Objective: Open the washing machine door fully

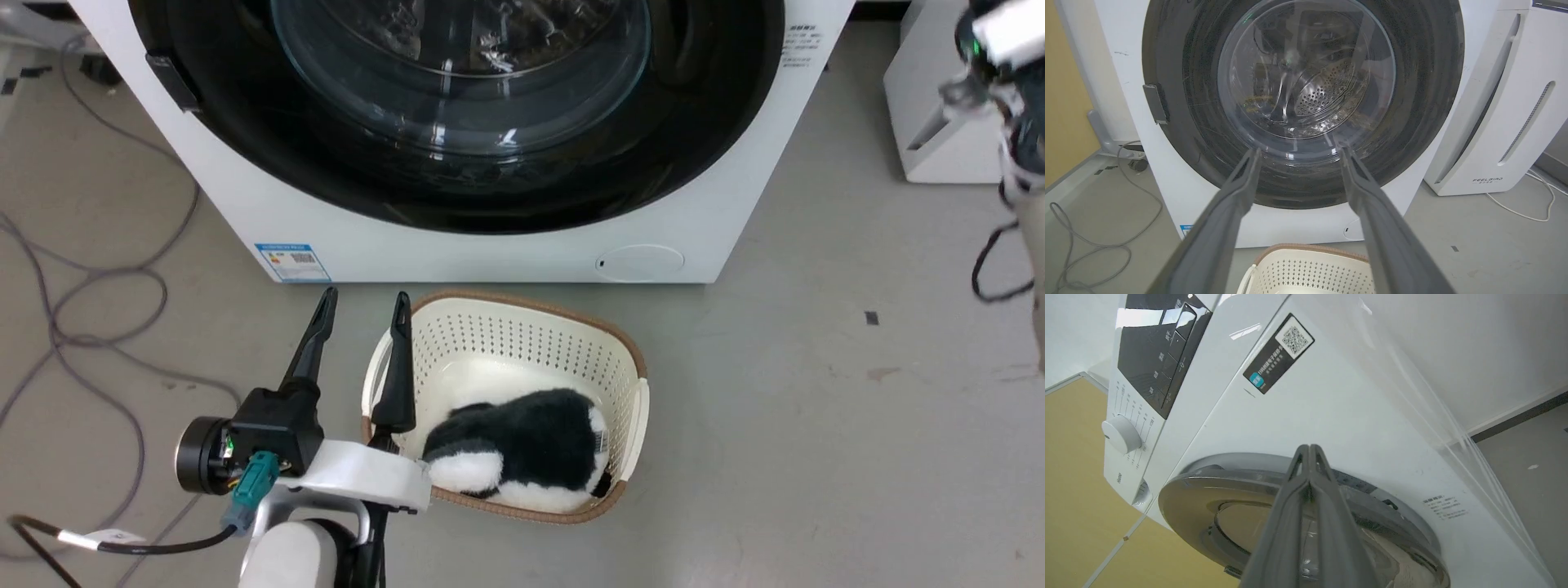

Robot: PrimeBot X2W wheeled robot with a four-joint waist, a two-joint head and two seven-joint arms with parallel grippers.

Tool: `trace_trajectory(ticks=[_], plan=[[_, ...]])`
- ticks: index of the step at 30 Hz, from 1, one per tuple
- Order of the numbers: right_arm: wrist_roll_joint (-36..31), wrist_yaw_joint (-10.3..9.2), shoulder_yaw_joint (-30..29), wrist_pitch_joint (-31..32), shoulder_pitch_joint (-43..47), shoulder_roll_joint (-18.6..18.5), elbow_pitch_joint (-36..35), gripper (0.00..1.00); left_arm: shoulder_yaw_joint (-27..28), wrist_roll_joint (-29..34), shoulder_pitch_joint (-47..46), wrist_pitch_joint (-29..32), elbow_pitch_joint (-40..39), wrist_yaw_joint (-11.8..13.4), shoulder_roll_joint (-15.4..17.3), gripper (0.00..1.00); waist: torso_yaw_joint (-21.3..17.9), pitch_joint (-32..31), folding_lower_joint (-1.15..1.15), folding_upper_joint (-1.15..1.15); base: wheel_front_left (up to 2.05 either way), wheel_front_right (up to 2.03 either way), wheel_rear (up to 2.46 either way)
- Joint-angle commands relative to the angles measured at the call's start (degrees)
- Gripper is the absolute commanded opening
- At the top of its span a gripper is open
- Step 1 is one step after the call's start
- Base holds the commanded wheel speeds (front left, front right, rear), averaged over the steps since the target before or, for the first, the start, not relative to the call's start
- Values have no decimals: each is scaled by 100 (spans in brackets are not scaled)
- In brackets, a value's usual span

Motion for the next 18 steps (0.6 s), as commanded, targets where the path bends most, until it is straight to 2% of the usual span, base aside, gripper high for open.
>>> trace_trajectory(ticks=[1,12,18], plan=[[200,26,137,132,-361,-60,214,0,-27,-34,-110,-62,-39,25,5,100,23,74,-1,0,0,0,0],[737,29,964,1076,-1121,-77,839,0,-131,-27,-282,-182,-64,37,6,100,41,360,-1,0,0,0,0],[1144,31,1348,1335,-1684,-75,1195,0,-203,-86,-388,-254,-96,70,6,100,67,556,-1,0,0,0,0]])
